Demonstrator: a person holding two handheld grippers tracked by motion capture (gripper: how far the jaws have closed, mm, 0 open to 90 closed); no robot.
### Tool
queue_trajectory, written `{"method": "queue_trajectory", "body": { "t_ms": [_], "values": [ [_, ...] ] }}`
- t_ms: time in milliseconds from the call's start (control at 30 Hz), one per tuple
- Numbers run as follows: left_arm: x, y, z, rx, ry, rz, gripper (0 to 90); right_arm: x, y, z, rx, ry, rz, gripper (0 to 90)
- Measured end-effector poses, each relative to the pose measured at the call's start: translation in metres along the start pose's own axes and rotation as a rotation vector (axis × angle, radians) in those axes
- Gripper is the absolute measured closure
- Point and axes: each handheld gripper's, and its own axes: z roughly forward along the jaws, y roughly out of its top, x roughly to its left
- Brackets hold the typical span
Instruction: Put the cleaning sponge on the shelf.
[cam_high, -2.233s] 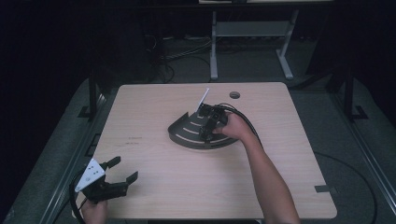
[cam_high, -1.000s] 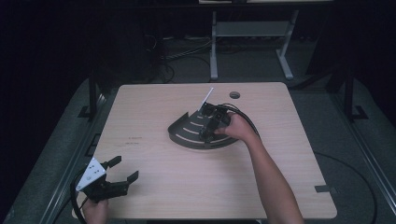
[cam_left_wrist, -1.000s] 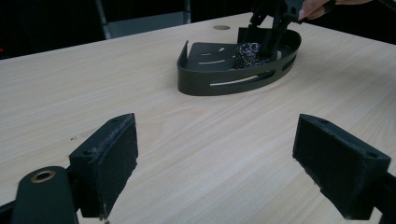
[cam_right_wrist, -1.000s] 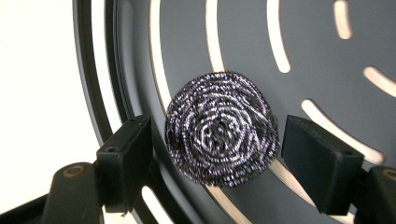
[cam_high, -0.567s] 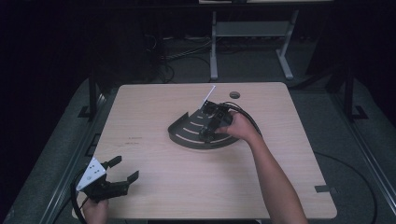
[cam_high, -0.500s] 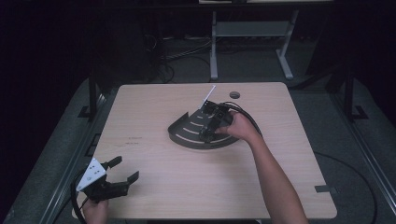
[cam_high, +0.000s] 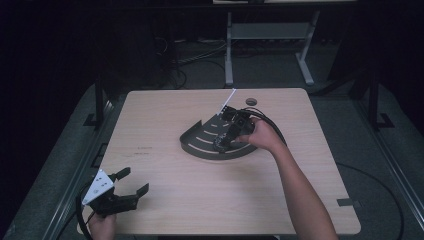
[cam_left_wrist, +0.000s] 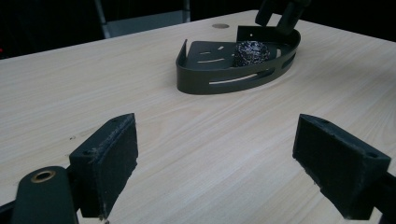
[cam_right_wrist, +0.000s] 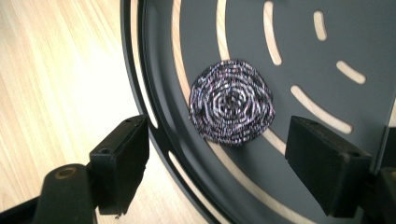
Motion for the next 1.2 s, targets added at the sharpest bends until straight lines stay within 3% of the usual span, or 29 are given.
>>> {"method": "queue_trajectory", "body": {
  "t_ms": [1200],
  "values": [
    [-0.004,0.001,0.004,0.017,-0.007,0.016,13.5,0.013,-0.049,-0.018,-0.043,0.024,0.014,21.0]
  ]
}}
